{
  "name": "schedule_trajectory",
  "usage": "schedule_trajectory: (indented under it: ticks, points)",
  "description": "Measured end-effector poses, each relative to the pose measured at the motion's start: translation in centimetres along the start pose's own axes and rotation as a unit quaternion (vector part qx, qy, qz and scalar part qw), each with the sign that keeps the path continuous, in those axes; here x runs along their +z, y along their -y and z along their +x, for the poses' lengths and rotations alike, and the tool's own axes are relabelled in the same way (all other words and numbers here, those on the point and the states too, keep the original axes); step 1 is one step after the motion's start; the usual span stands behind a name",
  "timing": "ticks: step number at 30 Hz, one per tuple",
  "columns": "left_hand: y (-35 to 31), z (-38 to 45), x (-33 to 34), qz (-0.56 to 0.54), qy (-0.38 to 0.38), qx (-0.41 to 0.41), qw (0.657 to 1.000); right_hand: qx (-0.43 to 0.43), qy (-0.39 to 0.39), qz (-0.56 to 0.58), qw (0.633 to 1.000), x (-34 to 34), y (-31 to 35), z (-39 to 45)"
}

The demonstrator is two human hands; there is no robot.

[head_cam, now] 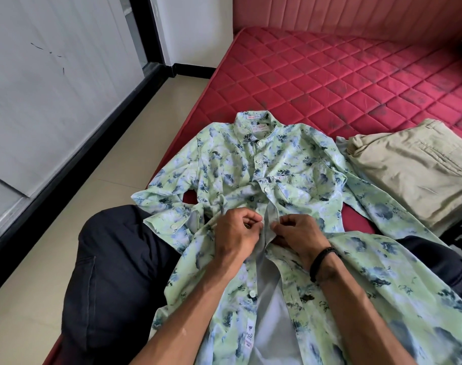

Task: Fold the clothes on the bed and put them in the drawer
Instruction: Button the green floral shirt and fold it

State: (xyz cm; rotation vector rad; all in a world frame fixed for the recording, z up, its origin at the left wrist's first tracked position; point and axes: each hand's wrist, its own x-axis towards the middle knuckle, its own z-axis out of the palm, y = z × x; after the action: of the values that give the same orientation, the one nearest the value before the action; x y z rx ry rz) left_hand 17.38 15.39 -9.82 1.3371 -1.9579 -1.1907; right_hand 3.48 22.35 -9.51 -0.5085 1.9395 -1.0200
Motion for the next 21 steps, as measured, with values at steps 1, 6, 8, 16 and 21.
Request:
schedule_trajectory:
  ticks: [1,6,8,16,21]
  points:
    - [0.0,0.0,0.2,-0.007,0.005,0.000,1.000,0.000,0.007,0.009,1.000,0.0,0.1,0.0]
    - [0.0,0.0,0.9,-0.025,0.013,-0.011,1.000,-0.005,0.023,0.031,0.999,-0.1,-0.1,0.2]
    - [0.1,0.0,1.1,-0.027,0.012,-0.010,1.000,-0.009,0.018,0.041,0.999,0.0,-0.1,0.3]
    - [0.2,0.0,1.2,-0.048,-0.005,-0.016,0.999,-0.031,0.008,0.039,0.999,0.0,0.3,0.2]
    - [0.4,0.0,1.2,-0.055,-0.005,-0.020,0.998,-0.030,0.008,0.031,0.999,0.0,0.3,0.1]
